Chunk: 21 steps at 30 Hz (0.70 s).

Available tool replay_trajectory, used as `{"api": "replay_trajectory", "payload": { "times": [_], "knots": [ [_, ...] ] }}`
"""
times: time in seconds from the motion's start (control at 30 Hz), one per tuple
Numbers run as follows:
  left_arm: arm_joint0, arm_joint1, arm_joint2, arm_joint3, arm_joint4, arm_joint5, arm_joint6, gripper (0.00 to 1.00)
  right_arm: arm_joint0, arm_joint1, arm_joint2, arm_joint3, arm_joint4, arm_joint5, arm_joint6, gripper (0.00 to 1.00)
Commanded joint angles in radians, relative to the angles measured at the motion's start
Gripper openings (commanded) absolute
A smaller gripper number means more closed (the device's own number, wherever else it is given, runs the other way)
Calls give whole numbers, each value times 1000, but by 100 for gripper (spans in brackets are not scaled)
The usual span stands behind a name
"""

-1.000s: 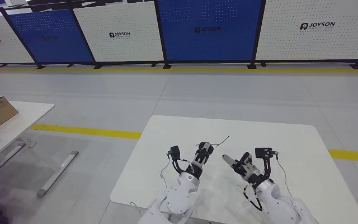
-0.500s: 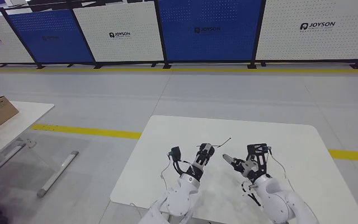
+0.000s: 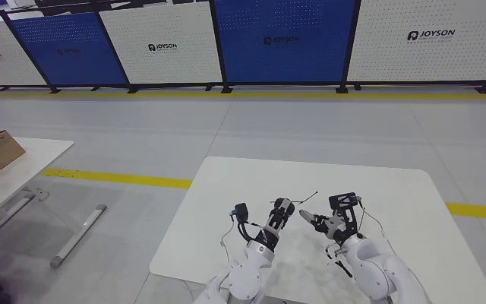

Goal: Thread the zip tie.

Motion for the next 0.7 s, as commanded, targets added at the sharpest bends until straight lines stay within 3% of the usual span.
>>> {"api": "replay_trajectory", "payload": {
  "times": [0.0,0.3,0.53,0.67],
  "knots": [
    [0,0,0,0,0,0,0,0,0,0,0,0,0,0,0,100],
    [-12,-9,18,17,-61,-10,28,0,21,-3,-27,58,-38,-62,-66,100],
    [-12,-9,18,17,-61,-10,28,0,21,-3,-27,58,-38,-62,-66,100],
    [-14,-9,15,21,-65,-4,24,0,14,-5,-25,57,-35,-33,-102,100]
  ]
}}
